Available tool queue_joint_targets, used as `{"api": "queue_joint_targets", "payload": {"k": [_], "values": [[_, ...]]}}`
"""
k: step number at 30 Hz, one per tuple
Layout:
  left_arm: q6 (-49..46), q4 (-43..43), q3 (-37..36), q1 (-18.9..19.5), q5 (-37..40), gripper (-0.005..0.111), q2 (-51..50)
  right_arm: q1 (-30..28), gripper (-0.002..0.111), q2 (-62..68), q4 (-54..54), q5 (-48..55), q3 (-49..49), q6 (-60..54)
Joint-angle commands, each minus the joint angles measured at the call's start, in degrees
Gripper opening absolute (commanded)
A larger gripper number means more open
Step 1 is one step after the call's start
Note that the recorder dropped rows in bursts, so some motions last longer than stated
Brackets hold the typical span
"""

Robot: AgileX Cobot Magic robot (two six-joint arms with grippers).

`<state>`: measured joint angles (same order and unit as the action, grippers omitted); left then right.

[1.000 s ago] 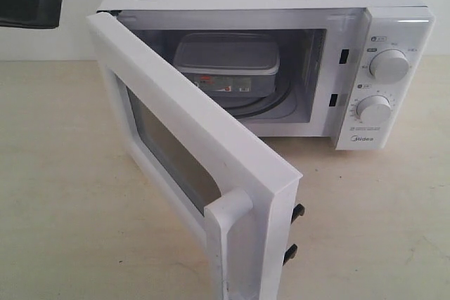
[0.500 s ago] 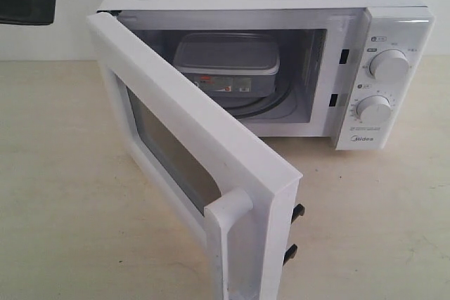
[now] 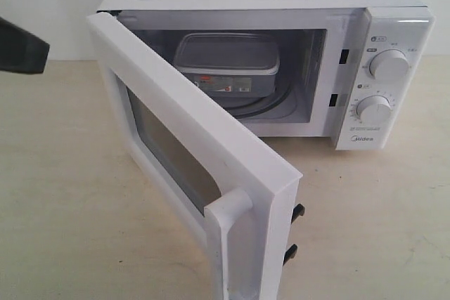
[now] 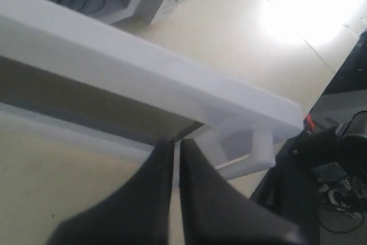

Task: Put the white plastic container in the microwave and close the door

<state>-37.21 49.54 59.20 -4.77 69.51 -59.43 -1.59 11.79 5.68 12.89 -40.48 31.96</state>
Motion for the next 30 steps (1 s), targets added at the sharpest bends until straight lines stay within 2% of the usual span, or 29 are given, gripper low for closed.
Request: {"api": "queue_joint_targets", "payload": {"k": [1, 5, 9, 13, 20, 27, 30], "values": [[0.71, -2.41, -1.13, -0.52, -0.18, 0.004, -4.47, 0.11, 0.000, 5.85, -9.48, 21.82, -6.95, -11.47], [-2.48, -1.53, -1.61, -3.23, -1.30, 0.004, -12.36, 0.11, 0.000, 8.43, -25.32, 23.99, -7.33, -25.08], [-5.40, 0.35, -1.61, -7.41, -5.21, 0.004, -17.58, 0.11, 0.000, 9.96, -33.56, 28.18, -7.33, -34.22], [-6.24, 1.63, -1.61, -10.62, -12.15, 0.004, -19.87, 0.11, 0.000, 10.09, -34.78, 32.11, -7.33, -33.94], [-10.97, 10.71, -0.80, -13.74, -23.60, 0.004, -22.28, 0.11, 0.000, 10.09, -35.06, 31.98, -7.33, -30.49], [-11.26, 11.07, 2.78, -13.87, -22.52, 0.004, -24.46, 0.11, 0.000, 10.09, -36.51, 32.73, -7.33, -29.73], [-11.26, 11.07, 3.77, -13.87, -20.15, 0.004, -23.06, 0.11, 0.000, 10.90, -42.10, 33.18, -5.84, -35.89]]}}
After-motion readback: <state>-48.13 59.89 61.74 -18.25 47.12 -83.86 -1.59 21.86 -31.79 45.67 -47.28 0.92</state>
